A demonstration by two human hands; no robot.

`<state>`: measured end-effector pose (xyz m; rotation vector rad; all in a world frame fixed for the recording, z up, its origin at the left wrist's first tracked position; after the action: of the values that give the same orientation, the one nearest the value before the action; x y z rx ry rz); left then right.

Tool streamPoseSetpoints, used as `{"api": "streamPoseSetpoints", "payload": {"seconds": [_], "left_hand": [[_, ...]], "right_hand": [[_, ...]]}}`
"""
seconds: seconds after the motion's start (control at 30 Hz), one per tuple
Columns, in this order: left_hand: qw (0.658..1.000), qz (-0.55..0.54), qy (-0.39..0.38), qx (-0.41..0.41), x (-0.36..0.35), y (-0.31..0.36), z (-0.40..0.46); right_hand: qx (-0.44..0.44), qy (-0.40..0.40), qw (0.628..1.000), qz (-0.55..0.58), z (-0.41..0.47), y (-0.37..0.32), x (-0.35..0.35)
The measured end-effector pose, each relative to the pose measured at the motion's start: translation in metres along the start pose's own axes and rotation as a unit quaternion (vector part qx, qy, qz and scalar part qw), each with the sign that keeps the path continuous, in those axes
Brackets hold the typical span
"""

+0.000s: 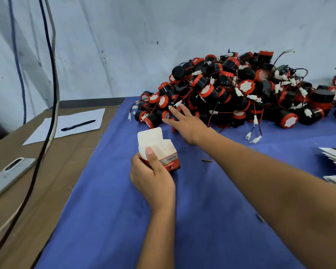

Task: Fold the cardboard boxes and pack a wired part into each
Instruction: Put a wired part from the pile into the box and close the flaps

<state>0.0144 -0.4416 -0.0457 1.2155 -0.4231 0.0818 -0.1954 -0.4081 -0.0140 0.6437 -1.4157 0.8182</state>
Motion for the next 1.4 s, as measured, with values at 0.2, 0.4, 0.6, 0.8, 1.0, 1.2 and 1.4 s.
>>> {"api": "streamPoseSetpoints", "payload": {"seconds": [0.2, 0.4, 0.6, 0.8, 1.0, 1.2, 1.4], "left_hand": [[0.999, -0.028, 0.023, -0.002, 0.004, 0.002, 0.000], [0.998, -0.043, 0.032, -0.041, 0.003, 0.010, -0.009], [0.993, -0.009, -0.043, -0.113, -0.010, 0.017, -0.028], [0.981, 0.012, -0.119, -0.150, -0.020, 0.021, -0.042], [0.936, 0.052, -0.256, -0.236, -0.043, 0.027, -0.060], [0.889, 0.069, -0.346, -0.291, -0.052, 0.036, -0.088], [0.913, -0.004, -0.370, -0.172, -0.048, 0.036, -0.078]], "right_hand": [[-0.059, 0.004, 0.998, 0.018, -0.031, -0.009, 0.017], [-0.168, 0.105, 0.980, 0.017, -0.148, -0.032, 0.012], [-0.061, 0.093, 0.989, 0.097, -0.228, -0.058, -0.002], [-0.034, 0.233, 0.964, 0.126, -0.249, -0.042, 0.022], [0.005, 0.399, 0.824, 0.402, -0.270, -0.029, 0.034], [0.023, 0.294, 0.902, 0.316, -0.250, -0.041, 0.048], [-0.055, 0.218, 0.942, 0.248, -0.247, -0.018, 0.046]]}}
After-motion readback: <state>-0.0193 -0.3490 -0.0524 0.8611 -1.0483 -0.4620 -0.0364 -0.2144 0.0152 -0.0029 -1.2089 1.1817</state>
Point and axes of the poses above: each hand's wrist, its own z-axis towards the middle knuckle, its own x-axis out of the back of the hand, y = z × x, the point moved 4 cm from there along z, towards the middle knuckle, and after that the axes turned 12 degrees about z, right-handed, at the moved point
